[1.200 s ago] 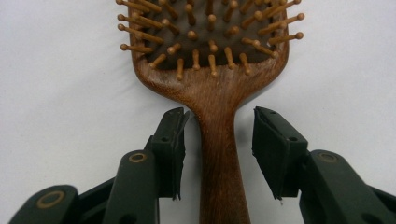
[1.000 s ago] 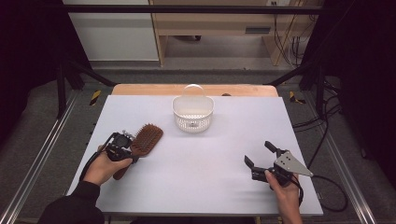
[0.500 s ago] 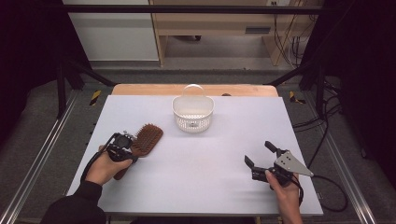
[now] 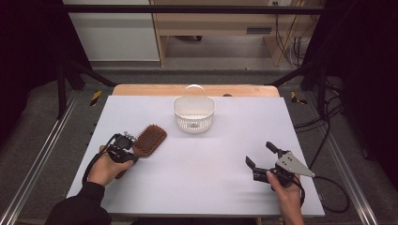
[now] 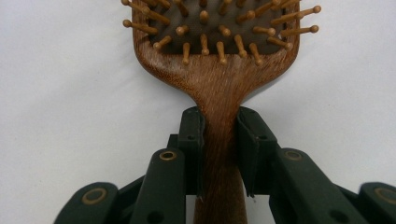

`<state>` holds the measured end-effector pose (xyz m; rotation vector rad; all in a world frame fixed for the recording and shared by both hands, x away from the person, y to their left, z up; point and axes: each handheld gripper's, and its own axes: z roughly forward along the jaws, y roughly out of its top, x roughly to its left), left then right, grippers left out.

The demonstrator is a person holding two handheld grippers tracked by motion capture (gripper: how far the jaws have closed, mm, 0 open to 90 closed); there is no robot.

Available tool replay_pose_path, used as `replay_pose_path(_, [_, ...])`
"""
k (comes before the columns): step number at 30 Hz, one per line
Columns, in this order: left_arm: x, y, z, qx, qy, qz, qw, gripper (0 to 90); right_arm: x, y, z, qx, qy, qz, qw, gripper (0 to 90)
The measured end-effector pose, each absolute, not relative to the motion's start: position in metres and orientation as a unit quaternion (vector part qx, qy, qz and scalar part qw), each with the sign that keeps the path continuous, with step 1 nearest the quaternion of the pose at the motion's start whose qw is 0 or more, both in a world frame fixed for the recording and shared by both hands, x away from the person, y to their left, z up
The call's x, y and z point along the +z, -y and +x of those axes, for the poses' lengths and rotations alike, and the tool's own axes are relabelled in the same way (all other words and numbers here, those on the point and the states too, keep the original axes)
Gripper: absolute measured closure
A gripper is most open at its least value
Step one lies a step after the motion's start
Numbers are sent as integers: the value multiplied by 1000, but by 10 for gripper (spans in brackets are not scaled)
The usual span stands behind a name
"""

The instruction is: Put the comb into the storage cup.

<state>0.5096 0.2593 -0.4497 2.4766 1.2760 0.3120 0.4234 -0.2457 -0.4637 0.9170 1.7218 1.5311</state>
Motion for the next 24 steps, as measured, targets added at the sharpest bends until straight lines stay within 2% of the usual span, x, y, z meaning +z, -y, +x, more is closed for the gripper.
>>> replay_pose_path(7, [-452, -262, 504, 129, -436, 870, 190, 727, -464, 246, 423, 584, -655, 353, 325, 60])
replay_pose_path(10, [-451, -261, 501, 154, -425, 870, 197, 727, -464, 246, 423, 585, -655, 352, 325, 61])
replay_pose_path(24, [-431, -257, 475, 253, -408, 817, 319, 727, -465, 244, 425, 587, -656, 358, 314, 58])
